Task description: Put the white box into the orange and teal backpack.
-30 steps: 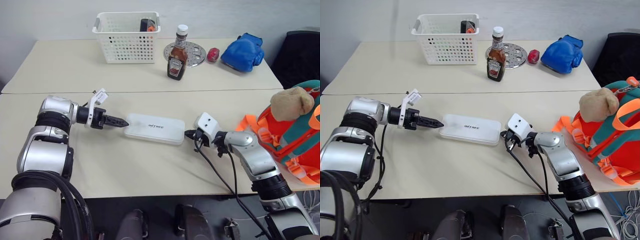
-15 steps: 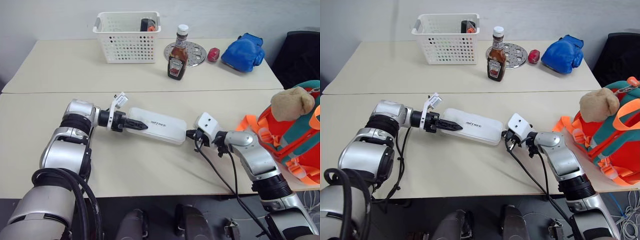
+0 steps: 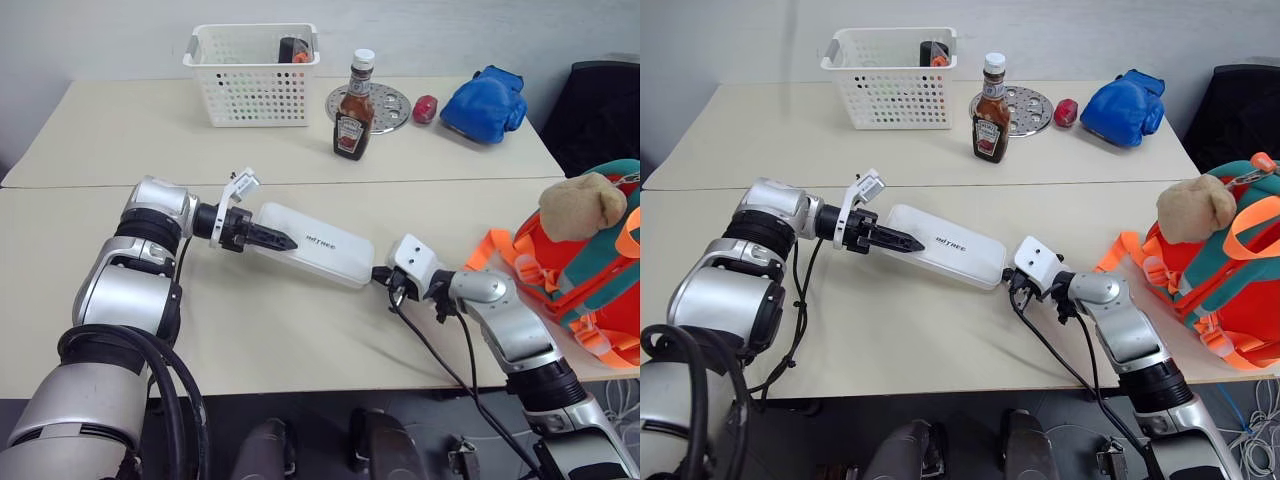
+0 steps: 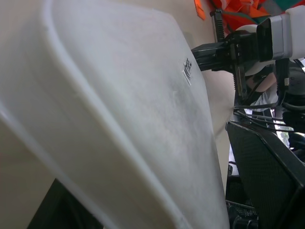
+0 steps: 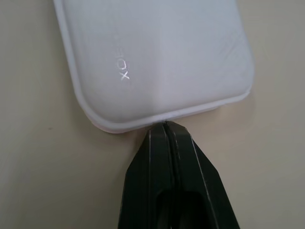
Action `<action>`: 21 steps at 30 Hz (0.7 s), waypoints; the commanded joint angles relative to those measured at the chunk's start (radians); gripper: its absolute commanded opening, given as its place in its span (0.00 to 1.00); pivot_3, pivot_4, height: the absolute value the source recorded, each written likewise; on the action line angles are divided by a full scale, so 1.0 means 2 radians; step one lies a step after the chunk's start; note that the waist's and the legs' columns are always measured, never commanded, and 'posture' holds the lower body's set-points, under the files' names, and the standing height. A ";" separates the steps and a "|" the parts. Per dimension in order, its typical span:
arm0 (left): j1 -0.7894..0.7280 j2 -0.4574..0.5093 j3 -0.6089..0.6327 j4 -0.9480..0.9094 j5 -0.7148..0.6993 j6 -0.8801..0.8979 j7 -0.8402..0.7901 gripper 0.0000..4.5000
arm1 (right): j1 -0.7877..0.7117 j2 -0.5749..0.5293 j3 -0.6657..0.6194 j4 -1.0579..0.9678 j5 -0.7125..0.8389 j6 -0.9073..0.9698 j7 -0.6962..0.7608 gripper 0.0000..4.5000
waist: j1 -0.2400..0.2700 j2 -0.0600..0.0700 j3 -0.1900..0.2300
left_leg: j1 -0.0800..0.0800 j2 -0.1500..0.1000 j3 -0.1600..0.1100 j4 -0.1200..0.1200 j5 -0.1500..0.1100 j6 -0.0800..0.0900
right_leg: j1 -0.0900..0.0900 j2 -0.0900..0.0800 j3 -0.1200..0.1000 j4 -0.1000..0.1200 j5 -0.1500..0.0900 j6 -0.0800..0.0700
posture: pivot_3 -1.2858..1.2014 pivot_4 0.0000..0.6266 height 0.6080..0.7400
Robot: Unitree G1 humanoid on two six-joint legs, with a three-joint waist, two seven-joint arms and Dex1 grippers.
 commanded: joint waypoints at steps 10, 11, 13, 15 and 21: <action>-0.022 -0.013 -0.002 0.003 -0.013 -0.011 -0.056 0.74 | 0.007 0.002 0.005 -0.020 -0.006 -0.012 -0.001 0.00 | 0.000 0.000 0.000 | 0.000 0.000 0.000 0.001 0.000 0.000 | 0.000 0.000 0.000 0.001 0.000 0.000 | 0.52 0.24 1.00; -0.022 -0.012 -0.002 0.004 -0.014 -0.011 -0.056 0.69 | 0.008 0.002 0.005 -0.021 -0.006 -0.011 0.000 0.00 | 0.000 0.000 0.000 | 0.000 0.000 0.000 0.001 0.000 0.000 | 0.000 0.000 0.000 0.001 0.000 0.000 | 0.52 0.24 1.00; -0.024 -0.011 0.002 0.006 -0.015 -0.010 -0.056 0.55 | 0.010 0.001 0.005 -0.021 -0.007 -0.012 0.001 0.00 | 0.000 0.000 0.000 | 0.000 0.000 0.000 0.001 0.000 0.000 | 0.000 0.000 0.000 0.001 0.000 0.000 | 0.52 0.24 1.00; -0.026 -0.009 0.003 0.006 -0.018 -0.007 -0.056 0.43 | 0.011 0.001 0.005 -0.021 -0.008 -0.012 0.001 0.00 | 0.000 0.000 0.000 | 0.000 0.000 0.000 0.002 0.000 0.000 | 0.000 0.000 0.000 0.001 0.000 0.000 | 0.52 0.24 1.00; -0.022 0.000 0.003 -0.005 -0.039 0.003 -0.056 0.32 | 0.014 0.002 0.008 -0.022 -0.009 -0.015 0.001 0.00 | 0.000 0.000 0.000 | 0.000 0.000 0.000 0.002 0.000 0.000 | 0.000 0.000 0.000 0.001 0.000 0.000 | 0.52 0.24 1.00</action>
